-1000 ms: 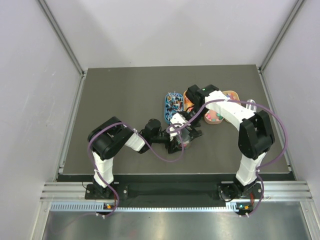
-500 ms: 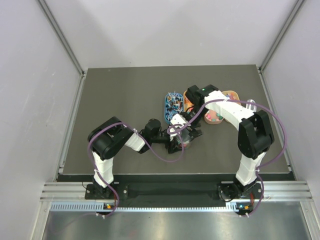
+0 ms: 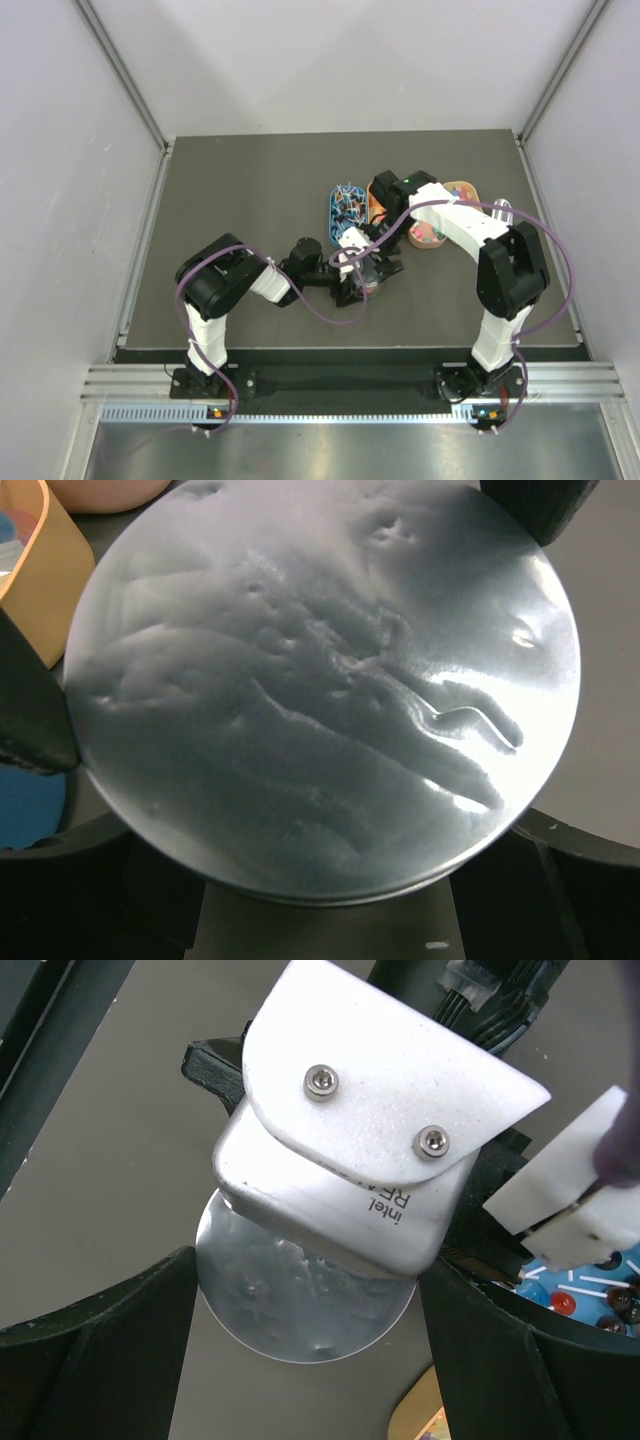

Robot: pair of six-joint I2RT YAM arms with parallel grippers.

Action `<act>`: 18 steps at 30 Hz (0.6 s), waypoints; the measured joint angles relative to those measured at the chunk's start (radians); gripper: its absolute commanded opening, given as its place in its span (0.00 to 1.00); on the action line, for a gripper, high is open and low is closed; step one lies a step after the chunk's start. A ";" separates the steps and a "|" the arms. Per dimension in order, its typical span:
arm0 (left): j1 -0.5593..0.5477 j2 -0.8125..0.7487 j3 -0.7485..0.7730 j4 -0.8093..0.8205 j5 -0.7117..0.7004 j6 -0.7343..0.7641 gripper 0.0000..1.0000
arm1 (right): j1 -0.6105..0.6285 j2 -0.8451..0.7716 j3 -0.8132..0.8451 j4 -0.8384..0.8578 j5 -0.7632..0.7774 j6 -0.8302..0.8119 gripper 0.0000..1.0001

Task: Pack the candies
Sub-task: Screw the bottle lid onto the packing bottle.

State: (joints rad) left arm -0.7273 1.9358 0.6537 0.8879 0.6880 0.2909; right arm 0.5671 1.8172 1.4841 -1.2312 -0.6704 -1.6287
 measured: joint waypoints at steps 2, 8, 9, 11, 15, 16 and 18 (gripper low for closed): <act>0.000 0.000 0.000 0.000 0.000 0.000 0.03 | 0.001 -0.005 -0.005 0.011 0.003 0.018 0.69; 0.000 0.000 0.000 0.000 0.000 0.000 0.03 | 0.013 -0.038 -0.047 0.081 0.030 0.137 0.66; 0.000 0.000 0.000 -0.001 0.000 0.000 0.03 | 0.016 -0.050 -0.063 0.100 0.035 0.164 0.66; 0.000 0.000 0.001 -0.002 0.000 0.000 0.03 | 0.018 -0.073 -0.093 0.140 0.042 0.211 0.66; 0.000 0.000 0.001 -0.002 0.000 0.000 0.02 | 0.020 -0.119 -0.151 0.225 0.056 0.320 0.65; 0.000 0.000 0.001 -0.002 0.000 0.000 0.02 | 0.021 -0.122 -0.156 0.235 0.058 0.344 0.64; 0.000 0.000 0.001 -0.003 0.000 0.000 0.02 | 0.023 -0.126 -0.162 0.253 0.067 0.396 0.64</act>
State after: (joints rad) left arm -0.7273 1.9358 0.6548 0.8852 0.6876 0.2913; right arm 0.5900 1.6913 1.3224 -0.9787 -0.6033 -1.2324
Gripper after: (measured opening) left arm 0.839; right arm 0.827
